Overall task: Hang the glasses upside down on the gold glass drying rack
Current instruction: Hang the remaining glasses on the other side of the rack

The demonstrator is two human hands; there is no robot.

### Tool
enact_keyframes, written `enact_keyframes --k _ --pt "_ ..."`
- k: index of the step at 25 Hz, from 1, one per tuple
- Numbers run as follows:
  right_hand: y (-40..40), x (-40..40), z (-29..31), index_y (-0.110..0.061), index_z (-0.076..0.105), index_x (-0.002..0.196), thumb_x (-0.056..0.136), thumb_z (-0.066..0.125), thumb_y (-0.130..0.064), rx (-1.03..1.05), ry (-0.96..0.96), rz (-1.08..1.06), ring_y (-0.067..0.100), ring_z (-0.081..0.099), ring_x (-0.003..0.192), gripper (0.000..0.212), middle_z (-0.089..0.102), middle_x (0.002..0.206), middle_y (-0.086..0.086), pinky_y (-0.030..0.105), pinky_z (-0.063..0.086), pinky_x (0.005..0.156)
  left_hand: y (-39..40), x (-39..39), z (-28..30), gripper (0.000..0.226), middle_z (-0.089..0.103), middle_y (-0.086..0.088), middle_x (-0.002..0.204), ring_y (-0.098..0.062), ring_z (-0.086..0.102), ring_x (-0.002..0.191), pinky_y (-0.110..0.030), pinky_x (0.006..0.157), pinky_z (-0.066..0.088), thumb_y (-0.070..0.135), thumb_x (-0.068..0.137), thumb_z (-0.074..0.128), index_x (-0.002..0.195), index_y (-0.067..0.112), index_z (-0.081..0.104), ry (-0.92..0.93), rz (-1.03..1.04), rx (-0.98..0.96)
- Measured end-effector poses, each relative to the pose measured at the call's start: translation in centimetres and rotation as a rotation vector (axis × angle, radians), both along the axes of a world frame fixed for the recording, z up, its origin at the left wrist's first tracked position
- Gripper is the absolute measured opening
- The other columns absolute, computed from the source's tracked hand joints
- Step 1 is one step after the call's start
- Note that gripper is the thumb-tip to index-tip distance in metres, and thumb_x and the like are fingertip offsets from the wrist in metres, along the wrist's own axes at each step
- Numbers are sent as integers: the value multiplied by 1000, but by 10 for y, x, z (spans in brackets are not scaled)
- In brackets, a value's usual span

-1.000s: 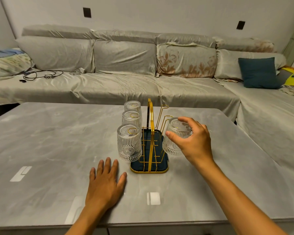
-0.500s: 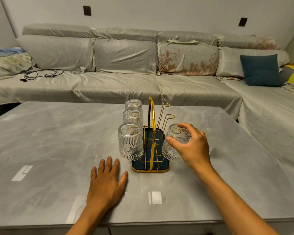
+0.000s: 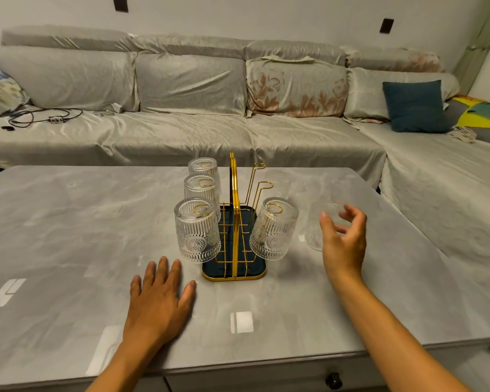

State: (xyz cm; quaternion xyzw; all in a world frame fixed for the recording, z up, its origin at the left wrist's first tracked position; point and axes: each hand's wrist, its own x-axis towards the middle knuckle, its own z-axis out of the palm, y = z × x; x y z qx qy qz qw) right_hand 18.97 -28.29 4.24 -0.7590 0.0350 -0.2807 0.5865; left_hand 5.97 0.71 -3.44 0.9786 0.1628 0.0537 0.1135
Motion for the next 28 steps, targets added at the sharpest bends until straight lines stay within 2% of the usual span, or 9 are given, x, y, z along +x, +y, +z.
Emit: enact_keyframes --k 2,4,6,10,15,17,20,24,28 --pt "-15 21 -18 -26 29 140 76 74 -36 -12 233 5 28 51 118 80 44 141 5 39 46 90 -1 -1 1 77 -6 -3 164 -23 -9 150 -46 120 -6 66 88 4 154 27 1 0 0 -6" --pt "-23 37 -35 -21 26 143 69 81 -20 11 341 109 30 50 121 92 45 141 9 43 44 98 -3 -2 3 77 -4 -3 164 -23 -8 150 -46 120 -5 66 88 6 154 27 3 -8 5 -15" --pt "-28 48 -45 -21 38 135 64 84 -19 -5 358 145 31 58 110 85 58 127 9 40 49 91 -4 -3 4 73 -2 -3 164 -22 -6 150 -46 120 -4 64 91 11 154 27 6 -21 5 -14" --pt "-39 55 -44 -23 48 121 56 87 -33 -106 397 165 25 61 95 76 63 115 5 34 49 79 -3 -2 4 73 -2 -2 164 -21 -7 150 -45 120 -4 64 90 11 154 28 5 -13 12 -14" --pt "-46 52 15 -29 52 107 67 83 -26 -52 164 226 26 60 96 51 58 109 1 31 49 70 -2 0 1 73 -3 -1 164 -20 -7 150 -45 119 -5 64 90 12 154 29 4 -14 17 -11" --pt "-44 54 61 -29 51 113 69 83 -31 62 62 260 24 60 99 55 55 118 3 38 55 73 -2 0 1 72 -3 -1 164 -21 -7 150 -45 119 -5 64 91 13 154 29 5 -15 20 -12" --pt "-28 54 126 -31 47 117 62 83 -45 122 -32 272 18 64 98 67 59 116 3 37 59 70 -3 0 2 72 -4 -1 164 -21 -7 150 -45 119 -6 64 91 13 154 29 3 -10 23 -19" --pt "7 51 166 -29 59 108 56 81 -55 -114 -101 296 19 64 97 62 64 110 -2 49 58 72 -4 0 4 72 -4 -1 164 -21 -8 150 -44 119 -6 64 91 12 154 29 3 -5 29 -18" --pt "39 48 157 -31 65 106 58 80 -57 -300 -89 327 15 65 91 56 68 103 -3 44 57 75 -4 0 5 73 -8 0 164 -20 -11 149 -44 119 -9 65 91 10 153 30 -1 8 35 -25"
